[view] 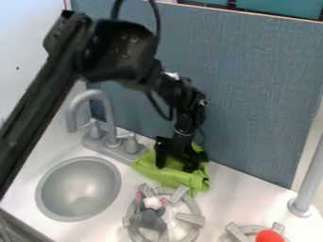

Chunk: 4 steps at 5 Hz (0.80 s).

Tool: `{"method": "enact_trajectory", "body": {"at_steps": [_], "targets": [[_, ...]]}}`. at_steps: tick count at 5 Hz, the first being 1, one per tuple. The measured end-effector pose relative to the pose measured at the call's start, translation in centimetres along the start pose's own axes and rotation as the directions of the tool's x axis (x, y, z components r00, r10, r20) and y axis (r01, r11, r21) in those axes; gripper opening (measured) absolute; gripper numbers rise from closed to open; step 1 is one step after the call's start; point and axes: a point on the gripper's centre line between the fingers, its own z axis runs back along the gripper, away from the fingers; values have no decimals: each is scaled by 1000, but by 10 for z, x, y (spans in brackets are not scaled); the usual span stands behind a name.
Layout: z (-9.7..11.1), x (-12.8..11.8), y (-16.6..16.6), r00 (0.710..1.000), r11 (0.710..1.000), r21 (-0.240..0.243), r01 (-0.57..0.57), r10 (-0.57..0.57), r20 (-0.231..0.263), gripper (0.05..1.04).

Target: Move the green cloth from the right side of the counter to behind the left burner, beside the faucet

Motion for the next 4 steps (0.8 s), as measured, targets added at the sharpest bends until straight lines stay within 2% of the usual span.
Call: {"method": "enact_trajectory", "body": {"at_steps": [1,2,3,4], "targets": [[-1,-10,6,1000,998,-56,-25,26,8,1001],[20,-17,-3,998,991,-133,12,-4,62,1000],[70,-15,-3,988,985,-172,25,2,155,1000],[97,-42,-12,988,990,-133,46,-26,150,1000]]}}
